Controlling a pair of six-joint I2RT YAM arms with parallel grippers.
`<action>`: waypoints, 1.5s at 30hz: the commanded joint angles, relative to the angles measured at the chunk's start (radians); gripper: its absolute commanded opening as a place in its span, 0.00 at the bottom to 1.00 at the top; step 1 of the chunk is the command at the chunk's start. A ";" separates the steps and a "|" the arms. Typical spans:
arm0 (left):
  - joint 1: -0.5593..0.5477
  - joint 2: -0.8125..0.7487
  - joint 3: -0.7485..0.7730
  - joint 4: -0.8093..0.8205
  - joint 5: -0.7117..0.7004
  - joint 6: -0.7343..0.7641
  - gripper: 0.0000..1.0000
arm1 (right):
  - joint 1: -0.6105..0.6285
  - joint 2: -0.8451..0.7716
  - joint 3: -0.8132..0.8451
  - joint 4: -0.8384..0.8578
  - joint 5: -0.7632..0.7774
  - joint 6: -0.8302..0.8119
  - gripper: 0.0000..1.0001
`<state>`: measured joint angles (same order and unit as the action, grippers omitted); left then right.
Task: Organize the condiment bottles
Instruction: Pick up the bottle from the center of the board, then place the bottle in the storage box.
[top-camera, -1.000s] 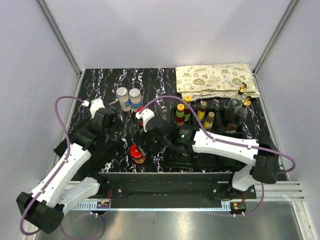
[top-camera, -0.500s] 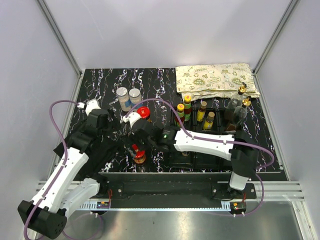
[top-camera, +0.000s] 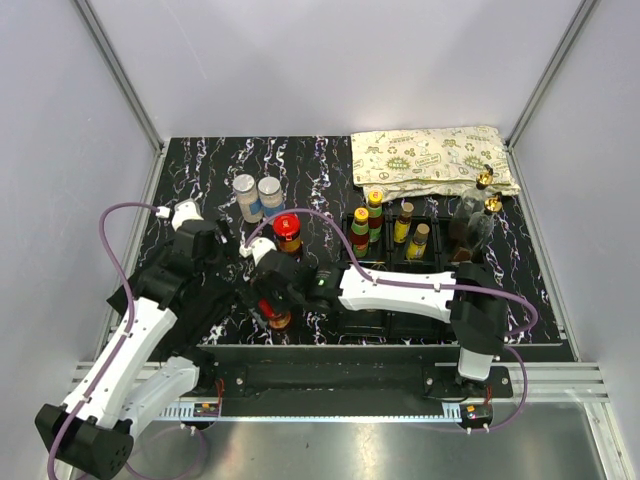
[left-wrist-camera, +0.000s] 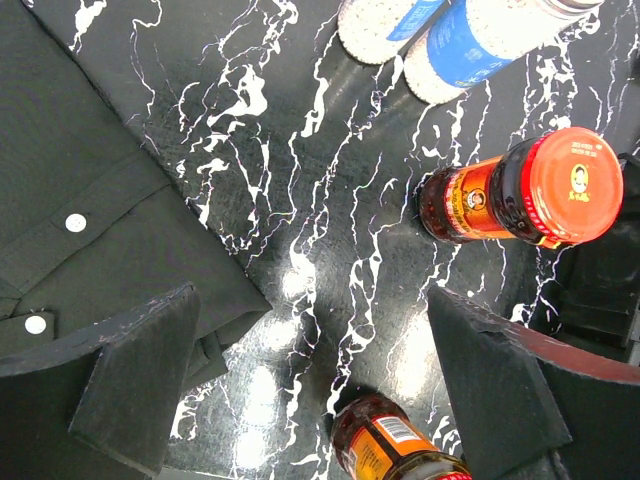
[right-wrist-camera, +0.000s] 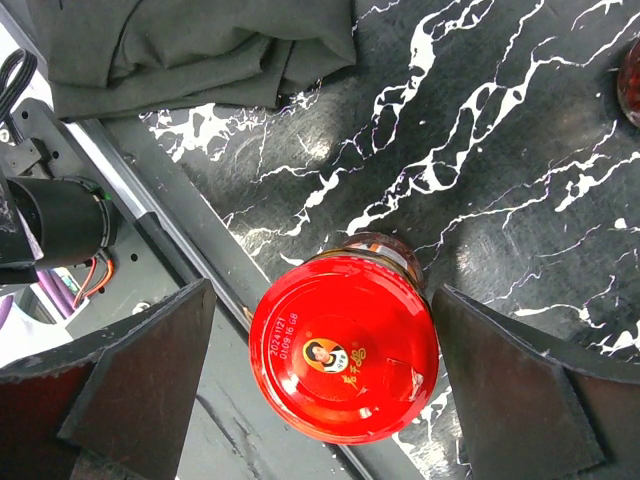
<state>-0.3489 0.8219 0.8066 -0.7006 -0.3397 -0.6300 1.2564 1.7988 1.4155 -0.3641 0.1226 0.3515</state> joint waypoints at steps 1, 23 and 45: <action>0.005 -0.026 -0.014 0.049 0.036 -0.008 0.99 | 0.031 0.007 0.020 -0.027 0.049 0.040 0.97; 0.005 -0.030 -0.015 0.056 0.051 0.007 0.99 | 0.055 -0.016 0.020 -0.062 0.212 0.069 0.04; 0.004 -0.032 -0.020 0.067 0.077 0.012 0.99 | 0.055 -0.439 -0.061 -0.091 0.552 0.102 0.00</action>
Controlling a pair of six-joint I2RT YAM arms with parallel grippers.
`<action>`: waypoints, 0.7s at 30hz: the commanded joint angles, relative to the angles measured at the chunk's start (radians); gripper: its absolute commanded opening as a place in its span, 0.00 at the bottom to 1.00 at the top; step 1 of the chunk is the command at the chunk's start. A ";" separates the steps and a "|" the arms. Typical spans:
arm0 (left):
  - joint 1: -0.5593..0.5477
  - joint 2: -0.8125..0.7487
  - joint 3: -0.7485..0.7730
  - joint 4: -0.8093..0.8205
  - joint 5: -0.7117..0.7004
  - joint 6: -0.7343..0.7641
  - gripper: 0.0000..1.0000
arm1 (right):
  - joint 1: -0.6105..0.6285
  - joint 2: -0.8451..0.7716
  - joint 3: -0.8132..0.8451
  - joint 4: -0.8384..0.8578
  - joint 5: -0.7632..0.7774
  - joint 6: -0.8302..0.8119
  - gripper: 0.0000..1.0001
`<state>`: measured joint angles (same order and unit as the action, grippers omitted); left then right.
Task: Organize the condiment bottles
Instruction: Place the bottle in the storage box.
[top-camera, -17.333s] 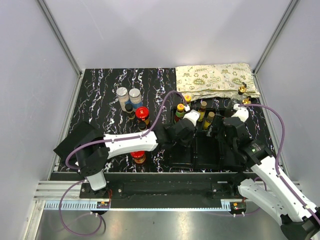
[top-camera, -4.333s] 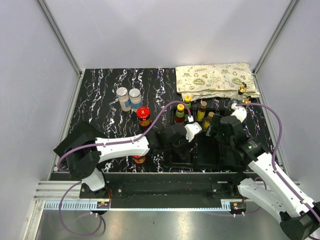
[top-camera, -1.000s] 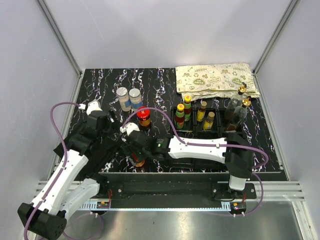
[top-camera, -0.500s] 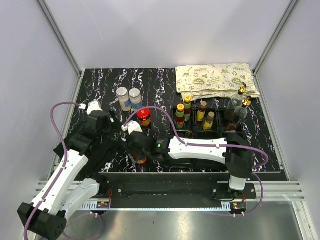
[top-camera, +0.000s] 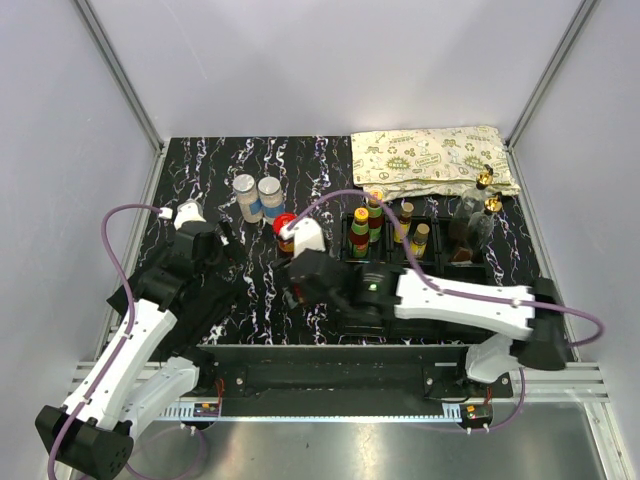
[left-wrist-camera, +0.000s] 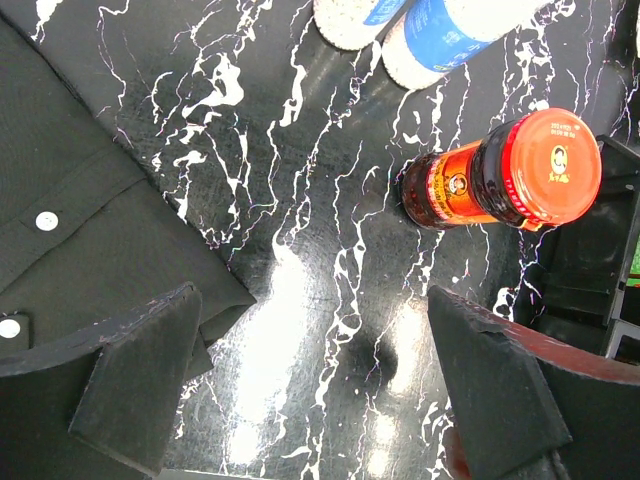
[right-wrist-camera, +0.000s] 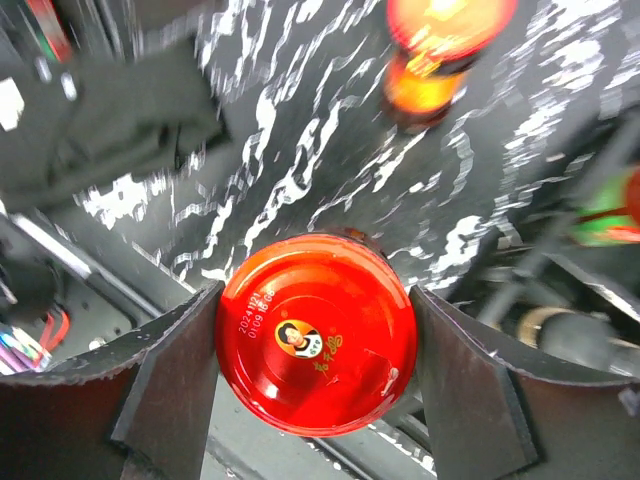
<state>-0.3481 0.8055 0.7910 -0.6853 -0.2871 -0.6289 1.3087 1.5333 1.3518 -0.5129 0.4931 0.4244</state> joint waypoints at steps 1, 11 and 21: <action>0.004 -0.014 -0.003 0.049 0.025 0.012 0.99 | 0.003 -0.192 0.000 0.028 0.206 0.042 0.00; 0.004 -0.003 -0.001 0.055 0.031 0.015 0.99 | -0.135 -0.536 -0.175 -0.090 0.463 0.149 0.00; 0.004 0.017 0.002 0.055 0.031 0.017 0.99 | -0.252 -0.618 -0.183 -0.283 0.509 0.231 0.00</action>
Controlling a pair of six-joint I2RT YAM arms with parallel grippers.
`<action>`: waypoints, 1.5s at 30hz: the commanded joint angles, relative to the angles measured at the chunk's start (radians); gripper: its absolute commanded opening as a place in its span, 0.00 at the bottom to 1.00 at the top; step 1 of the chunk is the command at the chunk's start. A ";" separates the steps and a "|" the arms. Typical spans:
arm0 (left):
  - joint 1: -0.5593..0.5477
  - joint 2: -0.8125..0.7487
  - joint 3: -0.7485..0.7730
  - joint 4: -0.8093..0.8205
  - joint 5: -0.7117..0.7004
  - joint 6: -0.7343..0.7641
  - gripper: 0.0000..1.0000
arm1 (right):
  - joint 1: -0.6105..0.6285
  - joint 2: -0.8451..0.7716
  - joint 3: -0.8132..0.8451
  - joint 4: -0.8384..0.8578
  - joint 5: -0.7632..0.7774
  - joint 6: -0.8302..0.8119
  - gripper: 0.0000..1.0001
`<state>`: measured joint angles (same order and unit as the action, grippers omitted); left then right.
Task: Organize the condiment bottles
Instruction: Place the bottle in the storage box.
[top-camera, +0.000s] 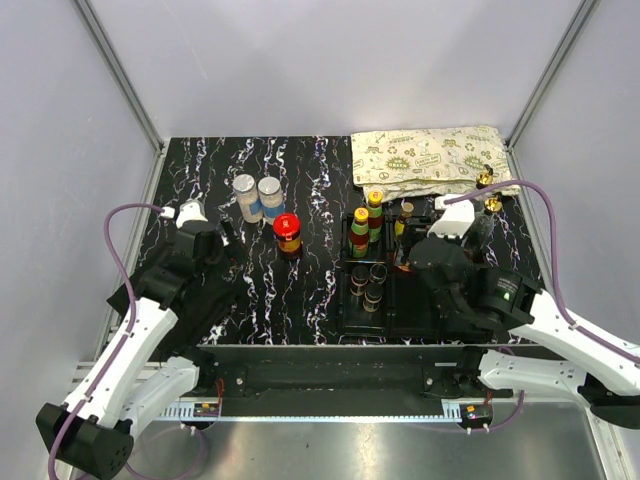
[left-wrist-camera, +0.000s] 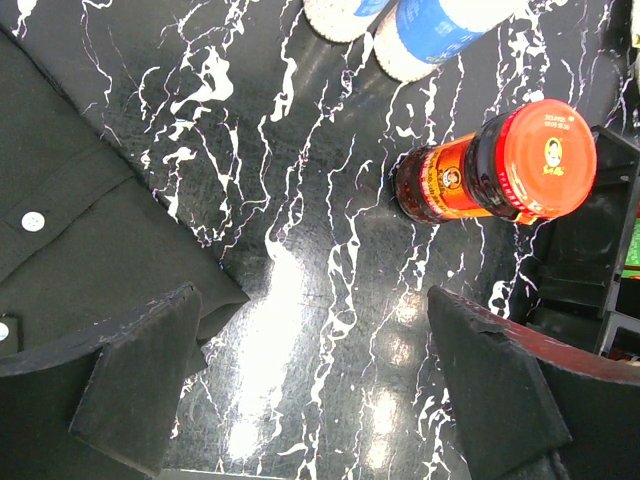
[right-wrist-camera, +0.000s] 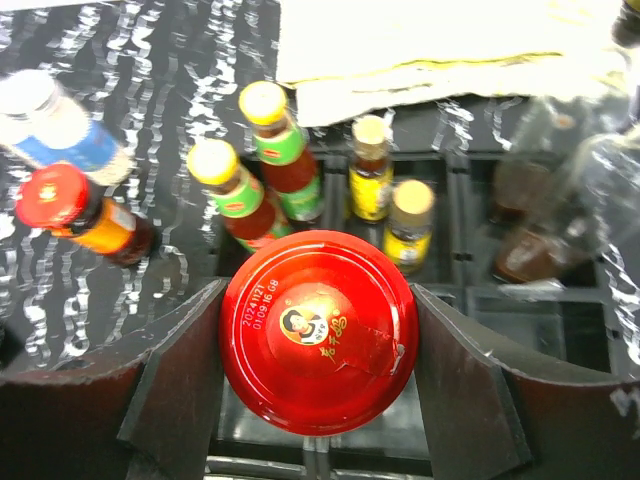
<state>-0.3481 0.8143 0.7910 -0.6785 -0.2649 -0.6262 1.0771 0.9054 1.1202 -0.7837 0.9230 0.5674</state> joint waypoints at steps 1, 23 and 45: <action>0.004 0.011 0.002 0.048 0.009 0.014 0.99 | -0.025 0.012 0.043 -0.020 0.071 0.095 0.00; 0.004 0.031 0.002 0.050 0.015 0.016 0.99 | -0.192 0.089 -0.170 0.024 -0.055 0.177 0.00; 0.004 -0.012 -0.018 0.086 0.058 0.042 0.99 | -0.269 0.124 -0.405 0.393 -0.122 0.045 0.54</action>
<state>-0.3481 0.8307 0.7818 -0.6544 -0.2348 -0.6060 0.8154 1.0271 0.7074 -0.5037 0.7658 0.6136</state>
